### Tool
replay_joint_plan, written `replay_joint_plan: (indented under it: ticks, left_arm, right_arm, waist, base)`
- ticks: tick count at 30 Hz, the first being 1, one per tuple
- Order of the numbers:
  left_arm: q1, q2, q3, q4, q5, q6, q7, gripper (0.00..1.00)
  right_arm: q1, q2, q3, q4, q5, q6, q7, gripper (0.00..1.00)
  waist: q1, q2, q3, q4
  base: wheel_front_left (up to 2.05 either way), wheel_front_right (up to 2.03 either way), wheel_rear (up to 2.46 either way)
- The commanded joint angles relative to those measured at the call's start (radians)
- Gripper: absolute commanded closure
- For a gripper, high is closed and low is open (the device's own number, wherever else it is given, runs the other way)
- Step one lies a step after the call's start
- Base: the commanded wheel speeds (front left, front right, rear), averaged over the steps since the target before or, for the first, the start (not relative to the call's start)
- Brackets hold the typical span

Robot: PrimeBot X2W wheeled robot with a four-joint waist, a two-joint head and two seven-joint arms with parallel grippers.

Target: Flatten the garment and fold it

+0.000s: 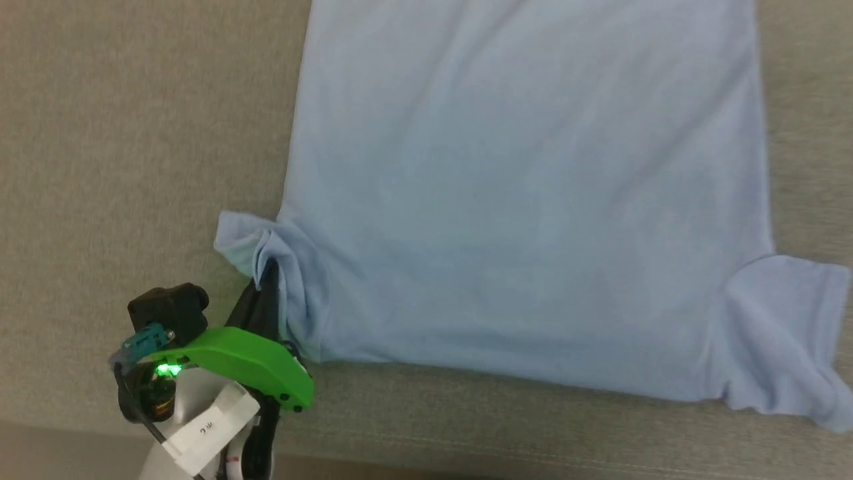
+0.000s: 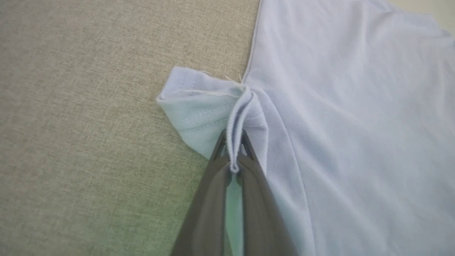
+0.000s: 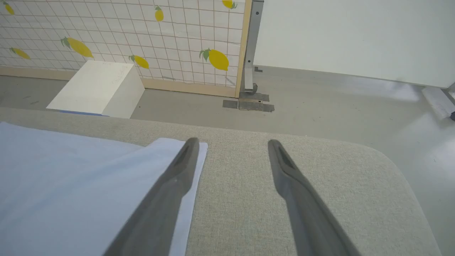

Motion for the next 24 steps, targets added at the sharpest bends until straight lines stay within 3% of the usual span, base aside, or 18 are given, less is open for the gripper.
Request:
replay_joint_plan:
  ticks: [1,6,12,24]
  left_arm:
    - [-0.01,-0.011,-0.004,-0.015,-0.004,0.0,-0.009,1.0]
    - [-0.001,-0.034,-0.022,-0.065,-0.014,-0.005,-0.037,1.0]
    - [0.007,-0.051,-0.042,-0.11,-0.023,-0.012,-0.063,1.0]
    - [0.002,-0.046,-0.046,-0.127,-0.027,-0.015,-0.071,1.0]
  right_arm:
    - [-0.051,-0.016,0.009,0.016,-0.025,-0.001,0.037,0.0]
    - [-0.204,-0.058,0.026,0.062,-0.106,-0.001,0.195,0.0]
    - [-0.273,-0.099,0.05,0.075,-0.147,-0.001,0.358,0.0]
    - [-0.248,-0.145,0.117,0.062,-0.105,-0.001,0.503,0.0]
  waist:
    - [-0.0002,0.0,0.186,0.143]
    - [-0.0002,0.0,0.273,0.208]
    - [-0.0002,0.0,0.335,0.249]
    - [-0.0002,0.0,0.377,0.237]
  base:
    - [0.0,0.0,0.0]
    - [0.0,0.0,0.0]
    - [0.0,0.0,0.0]
    - [0.0,0.0,0.0]
